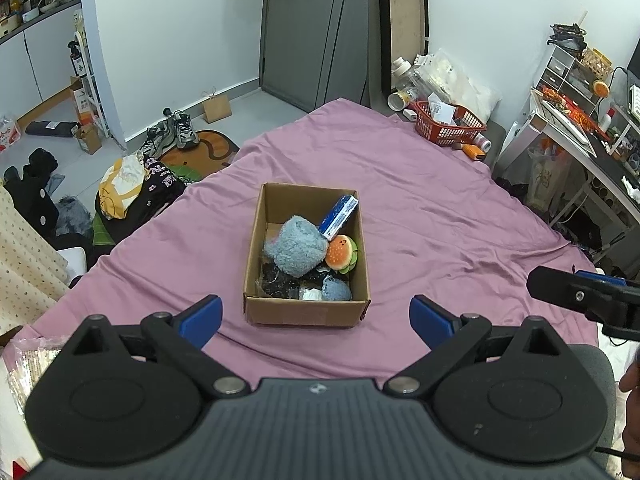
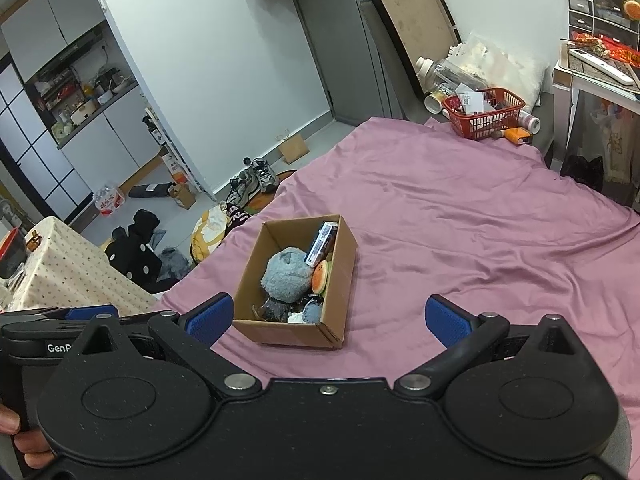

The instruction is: Organize soft objects

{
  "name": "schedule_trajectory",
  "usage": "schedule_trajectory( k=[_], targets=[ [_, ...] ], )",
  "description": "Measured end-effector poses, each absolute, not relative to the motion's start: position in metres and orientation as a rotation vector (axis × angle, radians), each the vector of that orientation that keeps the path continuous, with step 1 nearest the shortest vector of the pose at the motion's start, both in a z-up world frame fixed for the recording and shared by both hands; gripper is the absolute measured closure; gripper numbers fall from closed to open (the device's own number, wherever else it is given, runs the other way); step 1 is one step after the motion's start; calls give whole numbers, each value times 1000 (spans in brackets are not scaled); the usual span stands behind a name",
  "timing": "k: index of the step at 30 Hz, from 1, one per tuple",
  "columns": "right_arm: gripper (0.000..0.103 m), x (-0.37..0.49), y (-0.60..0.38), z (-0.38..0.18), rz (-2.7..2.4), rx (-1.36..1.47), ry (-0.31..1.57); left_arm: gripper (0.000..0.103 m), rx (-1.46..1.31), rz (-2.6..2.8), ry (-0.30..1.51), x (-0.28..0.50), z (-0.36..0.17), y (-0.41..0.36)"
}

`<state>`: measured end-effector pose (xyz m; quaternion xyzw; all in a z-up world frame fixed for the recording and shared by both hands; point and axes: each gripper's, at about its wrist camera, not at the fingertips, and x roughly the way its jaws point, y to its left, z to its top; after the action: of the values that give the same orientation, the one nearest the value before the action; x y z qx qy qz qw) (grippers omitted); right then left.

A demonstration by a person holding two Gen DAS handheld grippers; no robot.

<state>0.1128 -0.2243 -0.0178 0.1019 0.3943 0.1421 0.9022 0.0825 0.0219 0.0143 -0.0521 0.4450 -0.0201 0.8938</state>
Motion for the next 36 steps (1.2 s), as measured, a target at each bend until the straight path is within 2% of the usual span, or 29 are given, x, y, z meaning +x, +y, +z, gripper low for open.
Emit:
schedule_trajectory(
  k=[36],
  targets=[
    [0, 116, -233, -24, 301, 195, 841, 4, -113, -5, 961, 91, 5, 17]
  ],
)
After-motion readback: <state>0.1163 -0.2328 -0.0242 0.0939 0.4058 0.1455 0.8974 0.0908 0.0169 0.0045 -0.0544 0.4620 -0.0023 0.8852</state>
